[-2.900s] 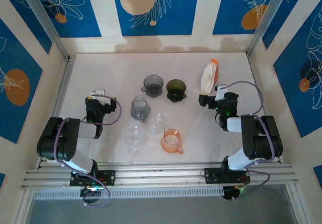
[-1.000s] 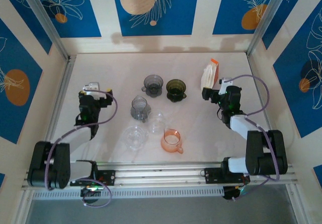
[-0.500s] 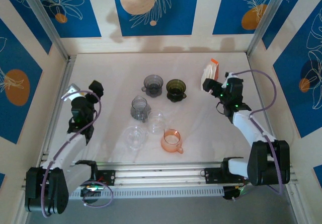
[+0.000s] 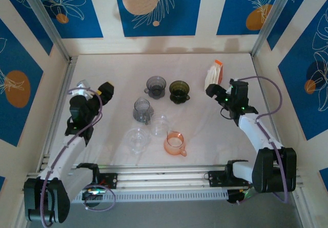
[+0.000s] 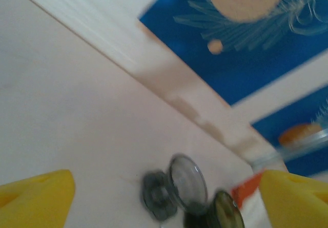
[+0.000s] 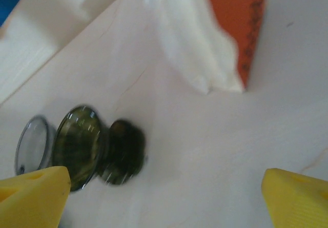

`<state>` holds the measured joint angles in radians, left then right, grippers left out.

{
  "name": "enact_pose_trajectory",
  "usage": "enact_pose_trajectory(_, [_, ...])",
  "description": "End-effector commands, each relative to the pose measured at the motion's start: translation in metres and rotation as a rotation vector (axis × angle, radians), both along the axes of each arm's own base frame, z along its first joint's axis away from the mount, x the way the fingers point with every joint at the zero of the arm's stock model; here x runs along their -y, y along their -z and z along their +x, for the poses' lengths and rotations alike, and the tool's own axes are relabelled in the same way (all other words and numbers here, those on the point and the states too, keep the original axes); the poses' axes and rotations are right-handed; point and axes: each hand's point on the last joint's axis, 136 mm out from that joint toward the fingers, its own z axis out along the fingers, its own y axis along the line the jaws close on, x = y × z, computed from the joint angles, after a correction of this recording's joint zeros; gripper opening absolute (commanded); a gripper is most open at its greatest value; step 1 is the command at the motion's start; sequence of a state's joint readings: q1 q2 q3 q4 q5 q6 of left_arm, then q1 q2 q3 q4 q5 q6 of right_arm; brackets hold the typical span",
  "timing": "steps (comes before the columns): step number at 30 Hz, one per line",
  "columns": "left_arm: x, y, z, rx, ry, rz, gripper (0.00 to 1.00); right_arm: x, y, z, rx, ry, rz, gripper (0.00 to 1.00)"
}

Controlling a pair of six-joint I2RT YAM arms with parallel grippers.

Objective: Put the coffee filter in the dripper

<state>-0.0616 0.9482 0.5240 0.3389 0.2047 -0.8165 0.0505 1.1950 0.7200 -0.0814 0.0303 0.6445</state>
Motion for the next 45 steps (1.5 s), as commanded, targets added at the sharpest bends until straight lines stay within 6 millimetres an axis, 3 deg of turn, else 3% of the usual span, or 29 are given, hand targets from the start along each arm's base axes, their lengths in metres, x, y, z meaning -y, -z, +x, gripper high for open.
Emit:
enact_pose_trajectory(1, [0.039,0.019,-0.019,-0.140,0.238,-0.020,0.88,-0.047,0.009,-0.031,-0.102,-0.207,-0.001,0.95])
enact_pose_trajectory(7, [0.076,0.057,-0.059,-0.342,0.403,0.067,0.81,-0.112,0.024,-0.078,-0.199,-0.528,-0.098,0.92])
enact_pose_trajectory(10, [0.083,0.074,-0.077,-0.421,0.437,0.125,0.76,-0.139,0.024,-0.097,-0.213,-0.642,-0.150,0.89])
enact_pose_trajectory(19, [0.080,0.090,-0.103,-0.475,0.442,0.156,0.74,-0.177,0.034,-0.139,-0.255,-0.805,-0.273,0.89])
enact_pose_trajectory(30, [0.087,0.091,-0.092,-0.495,0.463,0.149,0.72,-0.218,0.039,-0.115,-0.236,-0.921,-0.408,0.85])
enact_pose_trajectory(45, [0.090,0.085,-0.087,-0.489,0.476,0.142,0.75,-0.241,0.069,-0.120,-0.262,-1.010,-0.529,0.92])
